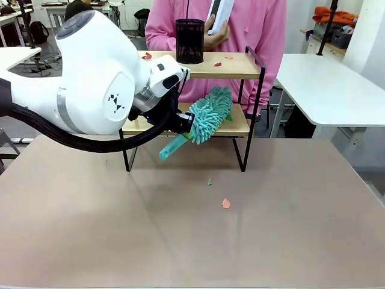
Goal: Clean the shelf.
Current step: Clean the specific tier of the Shelf with the Duster once objects are removed.
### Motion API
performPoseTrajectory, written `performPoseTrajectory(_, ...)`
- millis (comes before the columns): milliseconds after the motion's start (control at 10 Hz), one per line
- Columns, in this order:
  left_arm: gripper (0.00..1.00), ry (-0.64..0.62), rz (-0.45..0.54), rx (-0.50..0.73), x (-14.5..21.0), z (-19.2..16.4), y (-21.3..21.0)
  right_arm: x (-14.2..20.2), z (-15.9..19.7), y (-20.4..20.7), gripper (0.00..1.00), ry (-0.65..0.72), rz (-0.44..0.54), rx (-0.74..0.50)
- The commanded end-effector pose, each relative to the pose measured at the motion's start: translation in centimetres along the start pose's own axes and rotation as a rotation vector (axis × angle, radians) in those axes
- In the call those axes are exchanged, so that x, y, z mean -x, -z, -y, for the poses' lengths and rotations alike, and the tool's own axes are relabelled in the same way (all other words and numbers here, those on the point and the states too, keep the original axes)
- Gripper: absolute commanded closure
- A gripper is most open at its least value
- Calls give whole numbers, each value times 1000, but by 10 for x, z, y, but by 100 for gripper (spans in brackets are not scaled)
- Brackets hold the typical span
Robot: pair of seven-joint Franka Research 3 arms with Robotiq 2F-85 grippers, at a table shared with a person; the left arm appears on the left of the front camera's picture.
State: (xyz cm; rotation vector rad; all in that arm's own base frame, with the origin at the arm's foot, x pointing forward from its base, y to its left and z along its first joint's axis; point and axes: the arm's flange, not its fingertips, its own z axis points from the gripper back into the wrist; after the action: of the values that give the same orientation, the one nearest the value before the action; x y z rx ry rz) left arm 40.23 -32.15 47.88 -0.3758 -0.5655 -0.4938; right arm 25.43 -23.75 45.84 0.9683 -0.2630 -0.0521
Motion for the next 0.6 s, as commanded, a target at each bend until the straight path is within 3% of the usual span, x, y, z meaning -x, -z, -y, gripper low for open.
performPoseTrajectory(0,95,79,-20,17,4,-26,-19,0,-1,-3,0,-26,-5,0)
performPoseTrajectory(300,95,290,-11,121,19,-42,-54,0,-1,-3,0,-26,-5,0)
performPoseTrajectory(500,95,435,-85,338,36,-50,-77,0,-1,-3,0,-26,-5,0)
